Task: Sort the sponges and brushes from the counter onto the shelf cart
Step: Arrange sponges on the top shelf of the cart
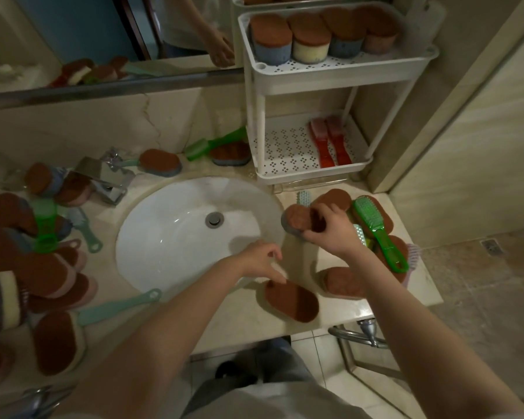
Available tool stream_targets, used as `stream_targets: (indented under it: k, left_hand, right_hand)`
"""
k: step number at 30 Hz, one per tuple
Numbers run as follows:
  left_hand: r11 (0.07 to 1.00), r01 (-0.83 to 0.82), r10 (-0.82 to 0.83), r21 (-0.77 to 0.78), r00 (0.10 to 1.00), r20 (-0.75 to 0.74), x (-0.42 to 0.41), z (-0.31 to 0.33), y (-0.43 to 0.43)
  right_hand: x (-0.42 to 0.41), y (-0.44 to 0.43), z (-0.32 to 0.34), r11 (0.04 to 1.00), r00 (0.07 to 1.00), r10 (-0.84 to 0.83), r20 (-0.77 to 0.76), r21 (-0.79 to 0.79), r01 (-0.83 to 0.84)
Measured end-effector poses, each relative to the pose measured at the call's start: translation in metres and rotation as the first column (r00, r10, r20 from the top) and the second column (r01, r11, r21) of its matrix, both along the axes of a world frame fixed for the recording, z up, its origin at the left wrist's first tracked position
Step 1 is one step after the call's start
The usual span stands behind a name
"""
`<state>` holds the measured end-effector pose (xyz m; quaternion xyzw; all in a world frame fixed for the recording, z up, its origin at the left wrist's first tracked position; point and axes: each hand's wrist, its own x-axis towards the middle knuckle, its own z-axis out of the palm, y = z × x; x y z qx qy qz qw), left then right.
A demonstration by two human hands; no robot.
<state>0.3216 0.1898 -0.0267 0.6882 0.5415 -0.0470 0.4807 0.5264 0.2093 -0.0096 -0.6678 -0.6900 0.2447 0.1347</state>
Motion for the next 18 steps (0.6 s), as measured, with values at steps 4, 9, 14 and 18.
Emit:
stream_targets:
  k: [4,9,14,18]
  left_hand:
    - [0.985,0.162,-0.168,-0.057,0.980,-0.107,-0.002,-0.006,-0.021]
    - [0.945,0.326,-0.311,0.027,0.921,-0.235,0.003,-0.018,-0.044]
    - [0.966,0.202,-0.177,0.161,0.971,-0.159,-0.007,-0.020,-0.045]
    - [0.980,-0.021,0.029,0.199,0.999,-0.035,-0.029,-0.014,-0.026]
  right_hand:
    - [-0.014,-0.009,-0.001,0.998,0.994,-0.064,-0.094,0.019,0.066]
    - [-0.025,-0.022,-0.008,0.993,0.981,-0.114,-0.154,0.010,0.117]
    - [-0.028,-0.027,-0.005,0.990,0.974,-0.136,-0.180,0.000,0.138]
    - [-0.030,-0.020,0.004,0.984,0.957,-0.172,-0.233,0.009,0.179]
